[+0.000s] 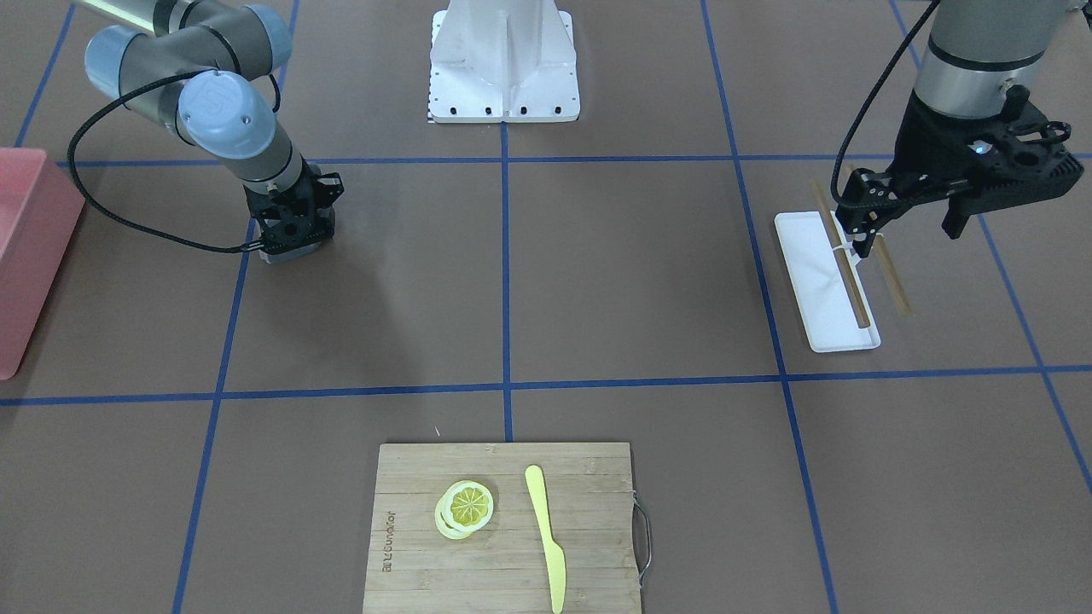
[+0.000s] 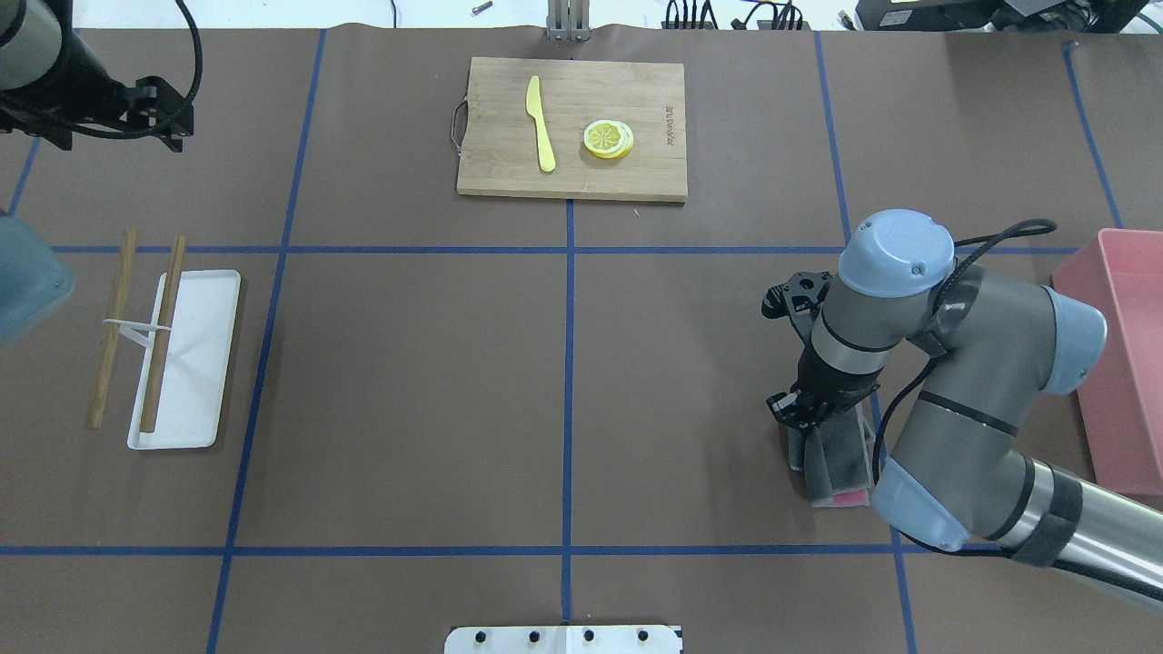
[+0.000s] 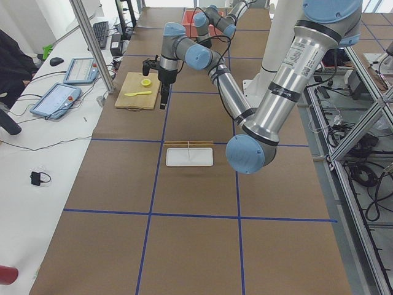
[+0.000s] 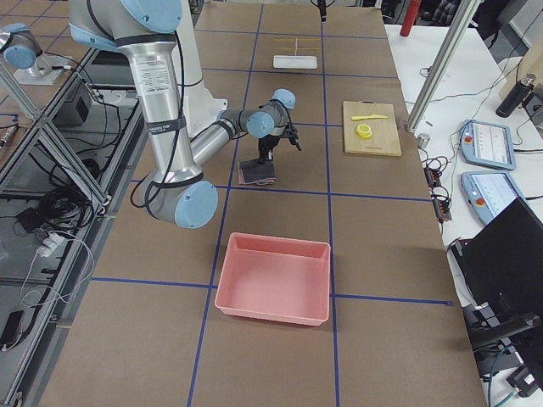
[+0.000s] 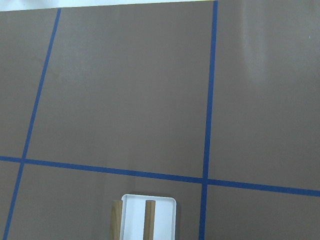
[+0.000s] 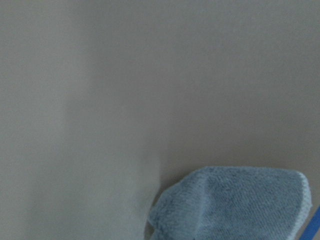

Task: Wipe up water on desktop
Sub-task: 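Wipe the table surface with the cloth held in the right gripper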

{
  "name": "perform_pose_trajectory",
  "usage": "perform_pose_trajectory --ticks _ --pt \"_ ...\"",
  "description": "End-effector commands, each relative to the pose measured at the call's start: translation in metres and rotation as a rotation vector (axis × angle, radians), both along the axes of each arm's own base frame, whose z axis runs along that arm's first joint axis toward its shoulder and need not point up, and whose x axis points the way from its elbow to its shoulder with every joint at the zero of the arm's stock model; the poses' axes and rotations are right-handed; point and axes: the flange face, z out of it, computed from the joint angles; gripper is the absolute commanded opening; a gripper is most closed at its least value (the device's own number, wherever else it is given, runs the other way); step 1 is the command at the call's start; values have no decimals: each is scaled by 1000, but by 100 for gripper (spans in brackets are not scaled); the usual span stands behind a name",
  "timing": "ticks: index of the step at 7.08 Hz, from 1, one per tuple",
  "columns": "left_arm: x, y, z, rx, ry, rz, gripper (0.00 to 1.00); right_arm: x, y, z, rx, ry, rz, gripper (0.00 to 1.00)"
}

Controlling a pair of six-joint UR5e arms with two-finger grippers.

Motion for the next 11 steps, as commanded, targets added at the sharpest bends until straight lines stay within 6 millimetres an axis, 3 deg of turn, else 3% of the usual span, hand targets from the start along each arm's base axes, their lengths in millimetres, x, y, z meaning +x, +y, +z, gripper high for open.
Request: perform_pose_trajectory --ticks 1,2,3,5,7,8,10,11 --pt "2 -3 1 -4 -2 1 98 27 -72 15 34 11 30 0" --pt "3 -4 -3 1 1 1 98 47 -94 27 64 14 19 0" --pt "4 -3 -4 2 2 3 98 59 -99 47 72 28 -3 0" --pt "4 -4 -9 9 7 1 98 86 -96 87 76 55 -36 0" --pt "4 -4 -9 9 7 1 98 113 -97 102 74 60 -27 0" --pt "4 -4 -9 7 8 -2 98 136 -74 94 95 9 -54 0" --pt "4 -4 -6 -2 9 -8 98 172 -74 49 66 -128 -14 0" --pt "4 -3 -7 -7 12 -13 98 203 -73 18 75 -164 25 0"
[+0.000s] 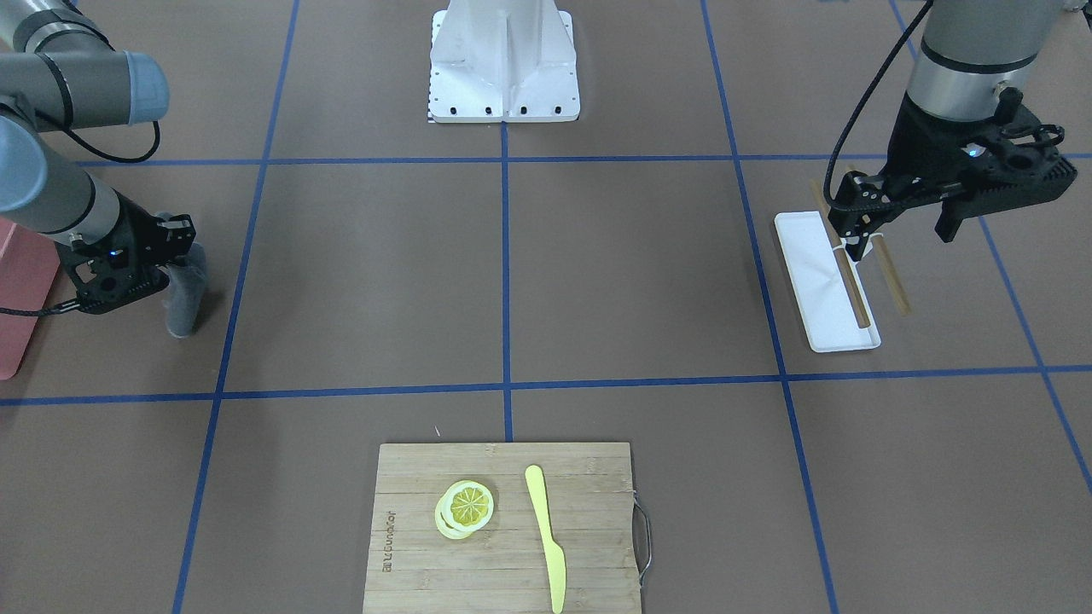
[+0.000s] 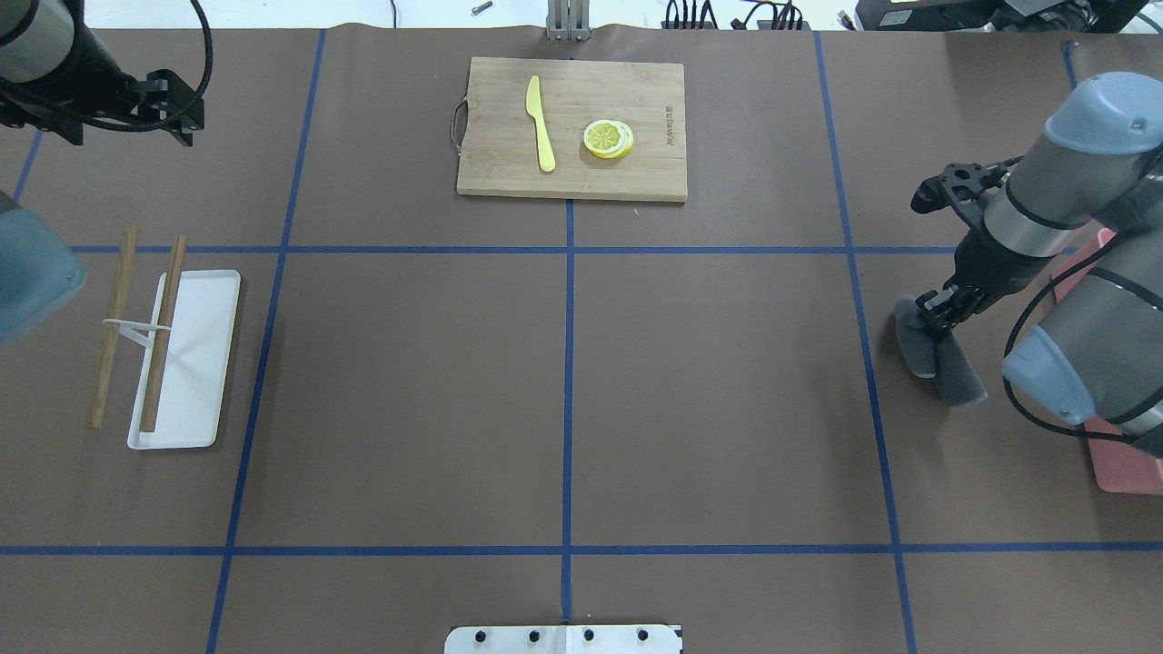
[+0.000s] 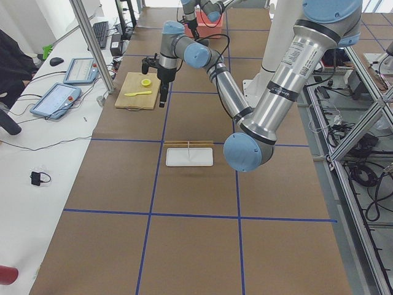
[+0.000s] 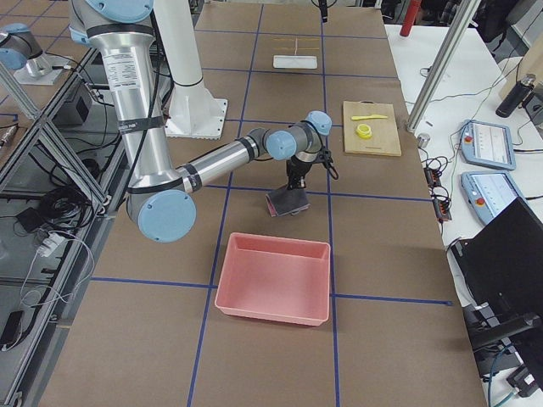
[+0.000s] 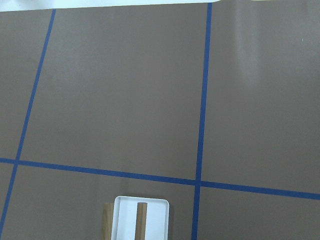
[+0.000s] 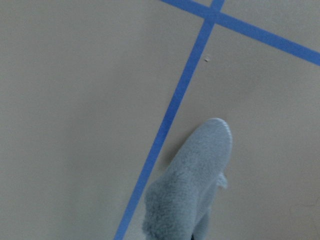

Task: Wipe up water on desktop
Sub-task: 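Carry the cloth with the right gripper over the pink bin and release it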

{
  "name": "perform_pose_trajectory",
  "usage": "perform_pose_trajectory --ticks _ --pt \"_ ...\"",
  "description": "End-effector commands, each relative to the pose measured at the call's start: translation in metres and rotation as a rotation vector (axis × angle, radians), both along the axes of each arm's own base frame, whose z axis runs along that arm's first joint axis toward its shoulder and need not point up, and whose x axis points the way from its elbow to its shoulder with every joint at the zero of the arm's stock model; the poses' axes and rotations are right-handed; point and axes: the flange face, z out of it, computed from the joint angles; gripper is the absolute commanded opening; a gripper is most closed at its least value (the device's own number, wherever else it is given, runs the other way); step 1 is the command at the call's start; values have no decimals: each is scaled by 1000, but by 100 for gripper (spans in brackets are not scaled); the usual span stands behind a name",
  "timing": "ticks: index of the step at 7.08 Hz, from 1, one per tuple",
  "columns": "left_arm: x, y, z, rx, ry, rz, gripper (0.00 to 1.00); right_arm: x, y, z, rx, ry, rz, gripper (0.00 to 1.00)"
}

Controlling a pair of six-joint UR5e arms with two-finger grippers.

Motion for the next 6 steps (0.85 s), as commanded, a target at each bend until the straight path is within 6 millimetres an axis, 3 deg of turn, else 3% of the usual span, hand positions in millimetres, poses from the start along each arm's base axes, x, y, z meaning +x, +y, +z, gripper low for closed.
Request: perform_pose_trajectory --ticks 1,2,3,4,5,6 --pt "0 2 -2 -16 14 -20 98 69 16 -73 8 -62 84 0" --pt "-2 4 -5 -9 20 -21 98 113 27 -97 -29 -28 152 0" --pt "-5 7 0 -13 15 -21 98 152 23 -91 -40 -1 214 0" --pt "-9 8 13 -28 0 -17 98 184 12 -60 22 56 180 0" --pt "-24 5 34 -47 -28 -20 98 217 0 -27 58 104 131 0" --pt "-55 1 58 -22 -71 36 98 246 -6 -2 64 114 125 0"
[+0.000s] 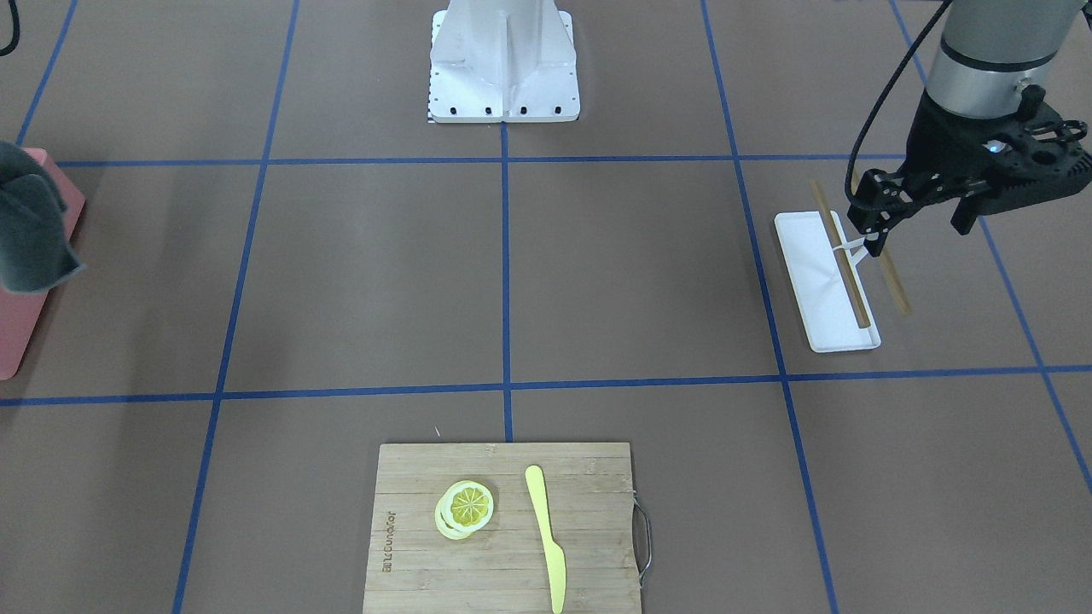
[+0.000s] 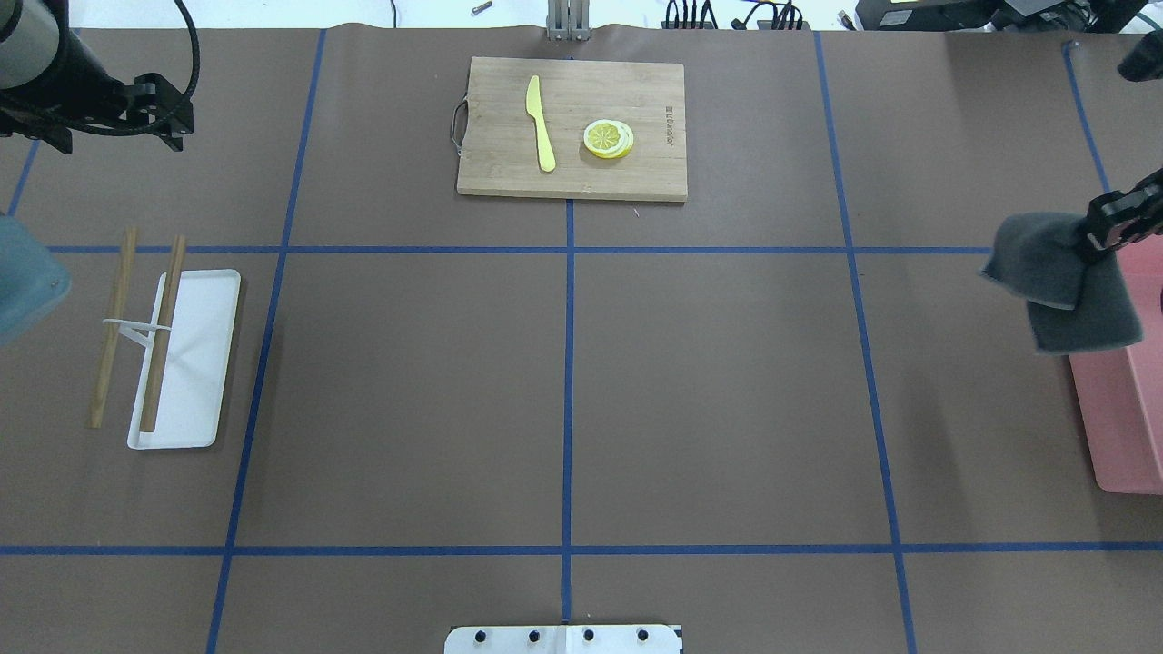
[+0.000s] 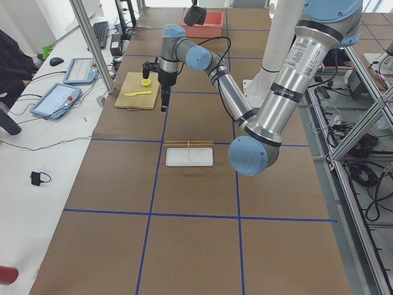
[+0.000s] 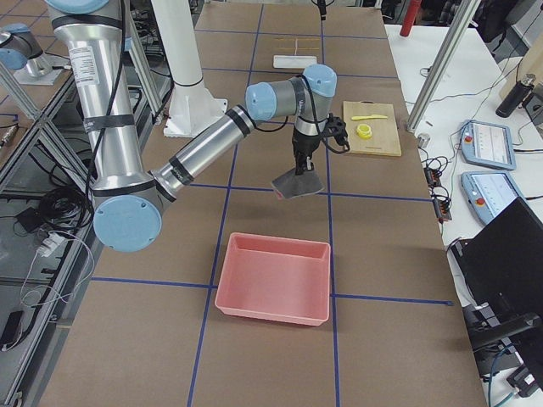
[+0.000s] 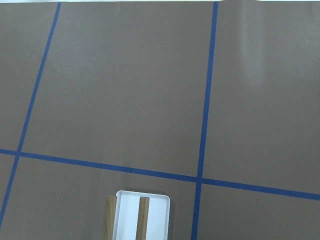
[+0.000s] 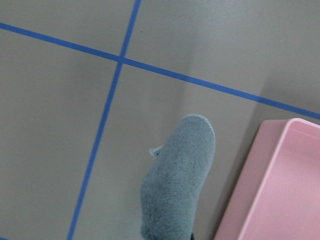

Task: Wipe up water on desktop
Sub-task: 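Carry the cloth with the right gripper over the pink bin and release it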

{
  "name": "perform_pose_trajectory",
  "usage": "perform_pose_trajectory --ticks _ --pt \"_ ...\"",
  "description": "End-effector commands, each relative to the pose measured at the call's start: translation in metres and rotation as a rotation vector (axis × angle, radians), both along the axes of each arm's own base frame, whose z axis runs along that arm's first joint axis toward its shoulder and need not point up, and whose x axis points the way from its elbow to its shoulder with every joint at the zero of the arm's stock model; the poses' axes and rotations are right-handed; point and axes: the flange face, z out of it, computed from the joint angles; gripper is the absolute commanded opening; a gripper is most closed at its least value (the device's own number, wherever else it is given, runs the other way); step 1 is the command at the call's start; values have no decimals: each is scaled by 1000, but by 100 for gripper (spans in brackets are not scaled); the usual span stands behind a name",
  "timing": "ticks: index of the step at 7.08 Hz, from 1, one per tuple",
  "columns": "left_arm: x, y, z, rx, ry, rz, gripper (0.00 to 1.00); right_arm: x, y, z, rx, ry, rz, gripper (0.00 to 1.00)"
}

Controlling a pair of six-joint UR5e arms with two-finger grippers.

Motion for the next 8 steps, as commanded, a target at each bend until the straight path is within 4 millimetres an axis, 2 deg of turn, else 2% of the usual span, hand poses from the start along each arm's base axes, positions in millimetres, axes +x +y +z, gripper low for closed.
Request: perform_pose_trajectory --ticks 1,2,3,4,5,6,7,8 --pt "-67 -3 57 -6 -32 107 98 61 -4 52 20 35 -32 0" --pt "-134 -8 98 13 -38 196 98 72 -1 71 14 38 -54 0" --pt "-194 -9 151 19 -36 296 98 74 10 98 -23 49 -56 0" --pt "-232 6 196 25 -21 378 98 75 8 118 -20 67 -55 0" --pt "-244 25 235 3 -19 431 98 76 10 145 -21 80 -55 0" --pt "-247 38 281 -21 -14 423 98 76 9 171 -9 88 -51 0" --pt "-258 38 314 -24 -2 358 98 76 5 194 -20 89 -49 0" --pt "-257 37 324 -32 20 342 98 75 3 211 -30 90 -47 0"
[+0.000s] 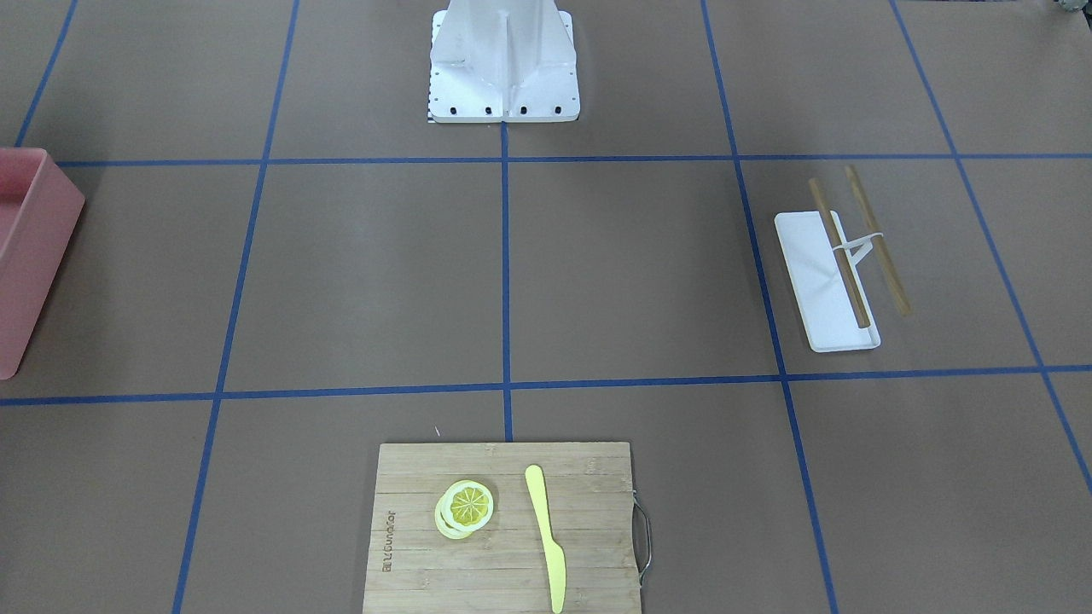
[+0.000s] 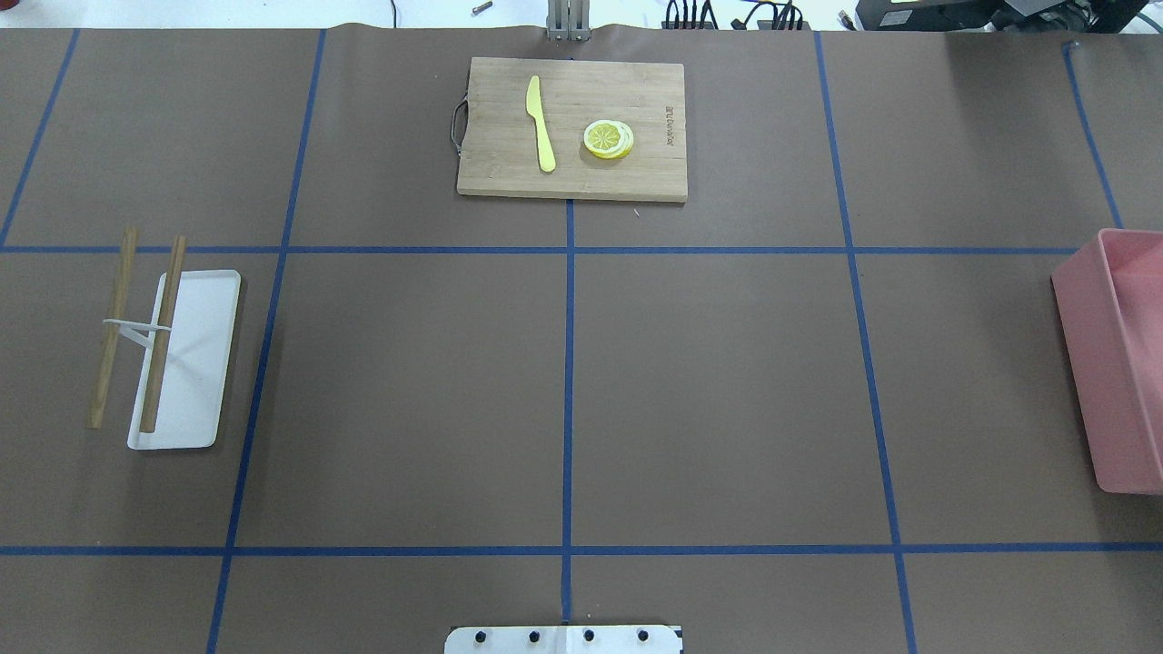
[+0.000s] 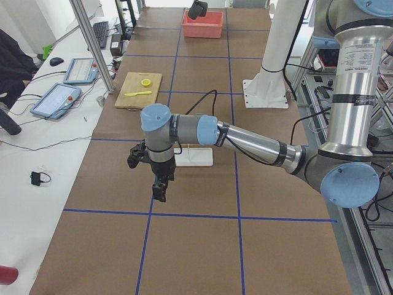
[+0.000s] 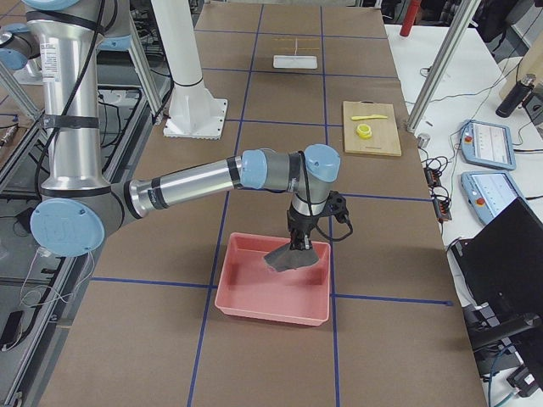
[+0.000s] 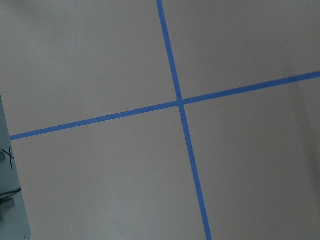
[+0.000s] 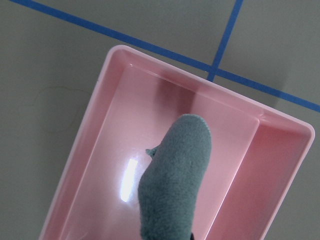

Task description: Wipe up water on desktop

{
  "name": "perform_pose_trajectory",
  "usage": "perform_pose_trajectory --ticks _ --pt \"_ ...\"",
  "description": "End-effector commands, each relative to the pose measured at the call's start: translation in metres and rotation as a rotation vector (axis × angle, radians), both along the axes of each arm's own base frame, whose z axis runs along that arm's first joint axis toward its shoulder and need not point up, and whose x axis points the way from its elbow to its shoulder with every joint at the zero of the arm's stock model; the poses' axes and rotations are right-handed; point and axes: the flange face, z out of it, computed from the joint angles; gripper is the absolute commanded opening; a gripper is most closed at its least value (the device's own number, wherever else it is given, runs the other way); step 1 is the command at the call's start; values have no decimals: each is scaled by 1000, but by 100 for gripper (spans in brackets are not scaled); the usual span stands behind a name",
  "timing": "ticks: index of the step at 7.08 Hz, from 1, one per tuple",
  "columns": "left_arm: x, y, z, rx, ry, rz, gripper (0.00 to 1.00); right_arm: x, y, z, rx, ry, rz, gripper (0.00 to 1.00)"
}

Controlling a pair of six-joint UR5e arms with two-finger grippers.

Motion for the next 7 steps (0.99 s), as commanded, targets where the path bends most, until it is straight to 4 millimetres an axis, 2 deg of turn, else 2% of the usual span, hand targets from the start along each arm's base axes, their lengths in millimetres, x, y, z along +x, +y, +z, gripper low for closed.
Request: perform_pose_trajectory --ticks 1,2,3,4,5,6,7 --pt "-4 3 25 -14 20 -31 98 -4 -3 27 -11 -1 -3 98" --pt "-4 3 26 -15 20 -30 98 -3 0 23 5 -13 -13 100" --pt "-4 3 28 -19 19 -30 98 -4 6 35 -35 -25 -2 100" --pt "-5 4 27 -15 19 -28 98 -3 0 22 -8 -29 4 100" --pt "-9 5 29 -16 18 -33 98 19 0 3 36 -31 44 100" --pt "-23 9 40 -34 20 -58 98 25 9 16 15 -1 51 100" --pt "-26 15 44 -35 22 -51 98 25 -13 13 -10 17 99 100"
